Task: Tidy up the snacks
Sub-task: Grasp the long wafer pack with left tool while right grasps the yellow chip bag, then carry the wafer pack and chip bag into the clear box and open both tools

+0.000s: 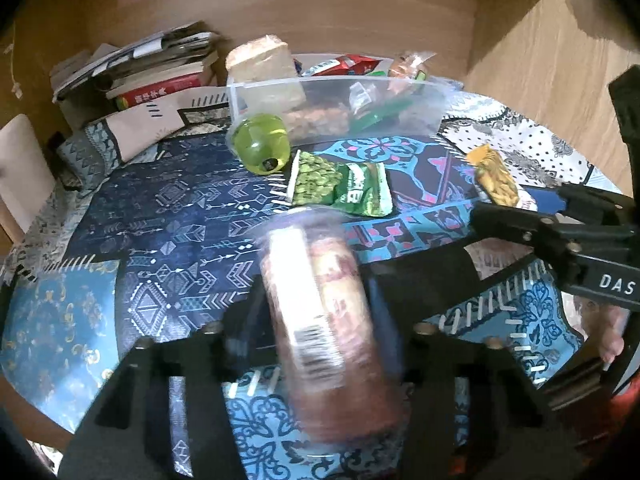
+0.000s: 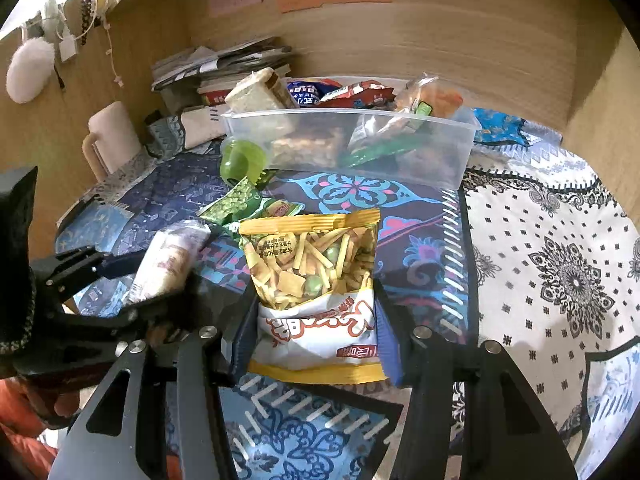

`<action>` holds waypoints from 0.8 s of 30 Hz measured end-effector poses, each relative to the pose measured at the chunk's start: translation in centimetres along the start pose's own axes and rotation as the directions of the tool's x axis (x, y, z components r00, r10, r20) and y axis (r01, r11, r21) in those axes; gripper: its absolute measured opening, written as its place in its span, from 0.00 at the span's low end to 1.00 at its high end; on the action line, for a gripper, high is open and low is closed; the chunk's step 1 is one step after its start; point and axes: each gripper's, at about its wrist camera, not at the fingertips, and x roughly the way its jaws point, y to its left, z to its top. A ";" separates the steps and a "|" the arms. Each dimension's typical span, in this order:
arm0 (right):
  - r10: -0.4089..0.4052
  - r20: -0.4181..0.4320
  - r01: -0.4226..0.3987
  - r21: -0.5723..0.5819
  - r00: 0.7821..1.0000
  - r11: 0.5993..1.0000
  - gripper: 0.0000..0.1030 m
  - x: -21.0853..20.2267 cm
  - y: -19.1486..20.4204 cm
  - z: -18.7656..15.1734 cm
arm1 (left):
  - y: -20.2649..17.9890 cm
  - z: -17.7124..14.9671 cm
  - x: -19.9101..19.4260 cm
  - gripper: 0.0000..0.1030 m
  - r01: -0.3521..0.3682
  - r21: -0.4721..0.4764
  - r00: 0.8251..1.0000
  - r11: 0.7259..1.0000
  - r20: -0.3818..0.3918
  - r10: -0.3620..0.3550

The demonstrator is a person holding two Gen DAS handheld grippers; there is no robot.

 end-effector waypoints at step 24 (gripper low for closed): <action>-0.033 0.192 0.038 -0.021 0.981 0.999 0.46 -3.1 -1.2 6.3 | 1.1 11.0 -4.1 0.43 0.087 0.002 0.975 0.996 0.203 -0.085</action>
